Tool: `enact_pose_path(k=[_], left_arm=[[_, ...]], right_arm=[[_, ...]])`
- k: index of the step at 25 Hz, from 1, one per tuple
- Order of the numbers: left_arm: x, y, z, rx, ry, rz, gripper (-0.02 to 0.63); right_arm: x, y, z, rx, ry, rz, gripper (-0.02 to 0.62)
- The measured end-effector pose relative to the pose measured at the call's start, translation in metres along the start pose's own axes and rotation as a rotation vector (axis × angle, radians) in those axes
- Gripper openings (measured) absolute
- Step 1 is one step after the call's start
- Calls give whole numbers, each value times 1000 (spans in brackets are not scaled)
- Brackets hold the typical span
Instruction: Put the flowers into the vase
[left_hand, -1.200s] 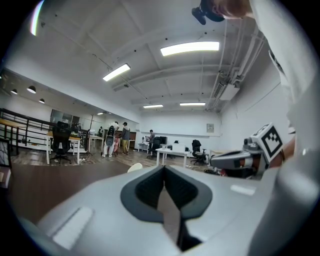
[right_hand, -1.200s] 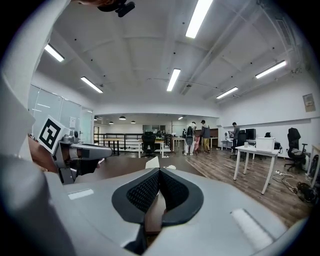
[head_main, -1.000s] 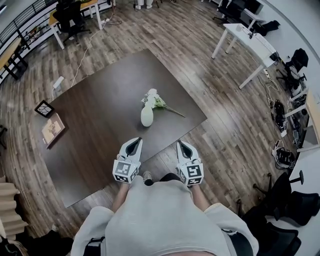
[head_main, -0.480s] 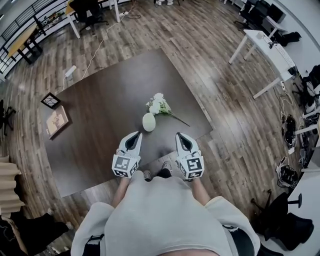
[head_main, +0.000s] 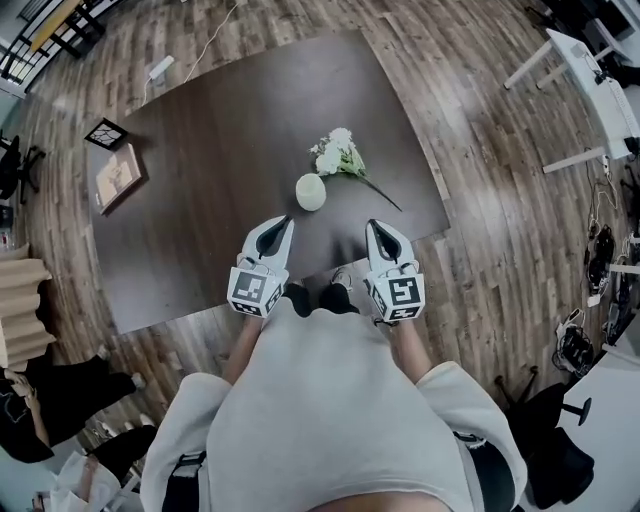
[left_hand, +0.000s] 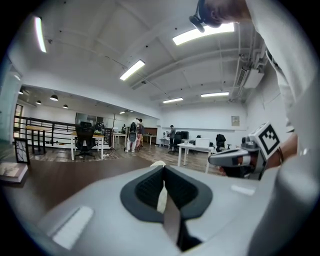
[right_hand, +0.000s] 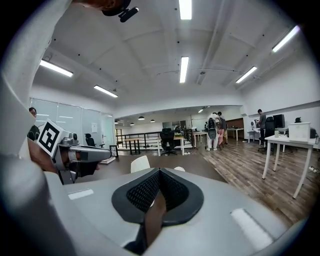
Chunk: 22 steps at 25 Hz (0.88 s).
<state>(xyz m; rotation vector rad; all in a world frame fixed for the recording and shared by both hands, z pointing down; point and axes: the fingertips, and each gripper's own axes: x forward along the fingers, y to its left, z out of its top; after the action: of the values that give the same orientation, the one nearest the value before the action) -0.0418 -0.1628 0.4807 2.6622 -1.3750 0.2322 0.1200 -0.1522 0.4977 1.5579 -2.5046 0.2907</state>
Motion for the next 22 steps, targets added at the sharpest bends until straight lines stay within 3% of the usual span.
enact_pose_path(k=[12,15,17,18,19,22], left_arm=[[26,21,-77,2,122,-118,19],[48,26,-103,0,141,-160,226],[59,30,-120,8,151,-184,285],[64,32,-125,17,153,-197,344],[70,33,-127,27,151,-209,376],[86,33,-127,46,130,-250,387]], right_arm=[[21,1,-52,36,173,-71,-2],[29,-9,-72,37,219,-97,-2],[37,-12,-81,35,231,-106,-2],[40,-13,-83,34,235,-109,-2],[43,-14,-84,34,237,-112,-2],[48,-18,-84,30,243,-113,-2]])
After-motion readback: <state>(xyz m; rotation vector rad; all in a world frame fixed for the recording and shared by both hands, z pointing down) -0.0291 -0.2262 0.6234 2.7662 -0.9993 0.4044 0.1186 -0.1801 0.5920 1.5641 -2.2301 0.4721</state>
